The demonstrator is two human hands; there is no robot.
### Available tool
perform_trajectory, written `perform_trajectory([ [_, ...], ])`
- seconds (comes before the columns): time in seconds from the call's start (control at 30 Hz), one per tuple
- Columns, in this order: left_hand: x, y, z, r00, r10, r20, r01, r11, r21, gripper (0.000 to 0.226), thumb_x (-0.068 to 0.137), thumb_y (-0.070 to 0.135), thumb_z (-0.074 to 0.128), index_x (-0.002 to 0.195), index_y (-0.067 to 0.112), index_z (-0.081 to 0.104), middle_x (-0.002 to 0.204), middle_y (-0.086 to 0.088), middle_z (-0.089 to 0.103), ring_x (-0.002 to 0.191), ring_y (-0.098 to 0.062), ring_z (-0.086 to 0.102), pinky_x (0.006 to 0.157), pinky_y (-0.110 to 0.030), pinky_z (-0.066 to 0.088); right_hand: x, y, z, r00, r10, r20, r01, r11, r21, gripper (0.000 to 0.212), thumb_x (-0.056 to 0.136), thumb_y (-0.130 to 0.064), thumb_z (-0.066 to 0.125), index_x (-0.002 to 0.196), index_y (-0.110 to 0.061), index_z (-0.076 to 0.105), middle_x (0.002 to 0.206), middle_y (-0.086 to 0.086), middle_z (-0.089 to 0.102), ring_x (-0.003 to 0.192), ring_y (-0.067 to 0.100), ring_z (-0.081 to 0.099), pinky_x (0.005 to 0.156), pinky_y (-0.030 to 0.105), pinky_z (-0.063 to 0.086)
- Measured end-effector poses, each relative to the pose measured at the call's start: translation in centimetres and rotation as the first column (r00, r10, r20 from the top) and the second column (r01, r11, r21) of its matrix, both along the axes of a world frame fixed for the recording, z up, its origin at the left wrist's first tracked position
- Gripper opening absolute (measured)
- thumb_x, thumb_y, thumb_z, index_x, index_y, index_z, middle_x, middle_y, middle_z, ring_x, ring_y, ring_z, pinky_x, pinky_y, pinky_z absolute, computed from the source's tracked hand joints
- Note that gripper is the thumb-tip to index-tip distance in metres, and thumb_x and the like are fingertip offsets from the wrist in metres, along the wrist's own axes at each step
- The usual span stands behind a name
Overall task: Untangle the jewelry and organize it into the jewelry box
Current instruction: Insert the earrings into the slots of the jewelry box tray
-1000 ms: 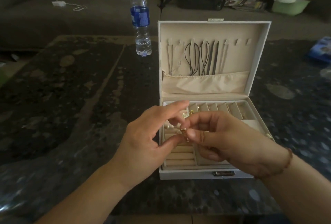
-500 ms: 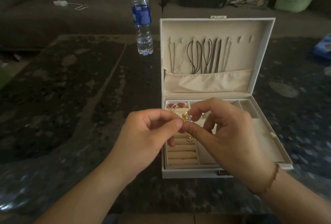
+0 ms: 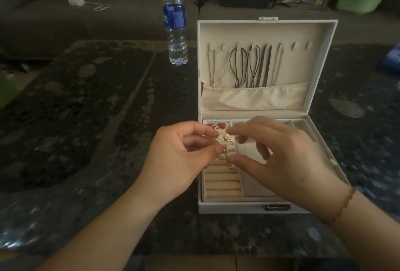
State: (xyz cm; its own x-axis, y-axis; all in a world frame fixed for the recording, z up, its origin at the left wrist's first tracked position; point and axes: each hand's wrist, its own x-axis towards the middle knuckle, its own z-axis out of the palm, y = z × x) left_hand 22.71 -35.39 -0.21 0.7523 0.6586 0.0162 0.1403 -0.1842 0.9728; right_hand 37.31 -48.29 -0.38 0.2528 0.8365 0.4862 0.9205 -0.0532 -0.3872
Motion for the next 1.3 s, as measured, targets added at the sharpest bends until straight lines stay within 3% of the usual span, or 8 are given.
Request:
perform_trajectory([
  [0.07,0.0,-0.2,-0.1,0.999,-0.015,-0.045,0.017,0.999,0.030,0.027,0.080,0.014,0.080,0.100,0.028,0.069,0.078,0.011,0.076,0.072,-0.009,0.073,0.065,-0.023,0.058,0.0,-0.1,0.0,0.998,0.023,0.062,-0.022,1.000,-0.015,0.030,0.083,-0.049,0.064,0.105,-0.029,0.072,0.091,-0.017,0.063,0.059,-0.010,0.038,0.051,0.016,0.036],
  [0.2,0.2,-0.5,-0.3,0.997,-0.016,-0.081,0.021,0.998,0.065,0.033,0.080,0.021,0.079,0.107,0.031,0.065,0.077,0.014,0.076,0.064,-0.005,0.070,0.061,-0.020,0.051,-0.8,0.0,-0.5,0.984,0.028,0.178,-0.030,0.999,0.010,0.018,0.084,-0.043,0.065,0.091,-0.029,0.075,0.087,-0.013,0.066,0.062,0.009,0.061,0.043,0.025,0.044],
  [0.43,0.2,-0.3,-1.0,0.994,-0.032,-0.109,0.037,0.998,0.046,0.031,0.082,0.019,0.079,0.109,0.028,0.068,0.077,0.011,0.076,0.061,-0.007,0.069,0.057,-0.019,0.051,0.0,0.0,-1.3,0.929,0.049,0.366,-0.053,0.999,0.000,0.018,0.087,-0.039,0.063,0.087,-0.026,0.075,0.082,-0.008,0.068,0.059,0.017,0.064,0.040,0.028,0.042],
  [0.67,-0.2,0.4,-1.6,0.995,0.018,-0.098,0.001,0.980,0.197,0.020,0.092,0.014,0.067,0.108,0.025,0.070,0.084,0.014,0.075,0.054,-0.012,0.068,0.055,-0.020,0.054,0.3,0.5,-2.0,0.927,0.096,0.363,-0.068,0.994,-0.088,0.022,0.087,-0.043,0.060,0.082,-0.027,0.073,0.078,-0.007,0.065,0.058,0.020,0.063,0.039,0.032,0.044],
  [1.0,-0.2,0.4,-2.0,0.994,-0.012,-0.107,0.037,0.971,0.237,0.020,0.093,0.016,0.066,0.110,0.024,0.070,0.084,0.014,0.074,0.057,-0.007,0.066,0.055,-0.019,0.051,0.1,0.6,-2.1,0.893,0.100,0.438,-0.027,0.985,-0.169,0.028,0.091,-0.044,0.053,0.076,-0.028,0.070,0.073,-0.007,0.059,0.061,0.021,0.062,0.040,0.030,0.041],
  [1.17,-0.3,0.4,-2.1,0.992,-0.031,-0.123,0.064,0.960,0.271,0.020,0.092,0.018,0.066,0.109,0.029,0.070,0.085,0.017,0.073,0.066,-0.009,0.069,0.058,-0.018,0.053,-0.2,0.7,-2.0,0.865,0.082,0.496,0.014,0.982,-0.187,0.033,0.091,-0.044,0.046,0.077,-0.030,0.072,0.071,-0.007,0.057,0.053,0.020,0.057,0.040,0.026,0.030],
  [1.3,-0.6,0.0,-1.9,0.988,-0.036,-0.153,0.095,0.914,0.395,0.023,0.090,0.010,0.064,0.095,0.032,0.068,0.090,0.021,0.066,0.074,0.005,0.064,0.062,-0.007,0.047,-0.3,0.5,-1.8,0.915,0.057,0.399,0.002,0.989,-0.145,0.033,0.086,-0.050,0.049,0.080,-0.029,0.073,0.074,-0.008,0.061,0.055,0.020,0.060,0.039,0.028,0.038],
])
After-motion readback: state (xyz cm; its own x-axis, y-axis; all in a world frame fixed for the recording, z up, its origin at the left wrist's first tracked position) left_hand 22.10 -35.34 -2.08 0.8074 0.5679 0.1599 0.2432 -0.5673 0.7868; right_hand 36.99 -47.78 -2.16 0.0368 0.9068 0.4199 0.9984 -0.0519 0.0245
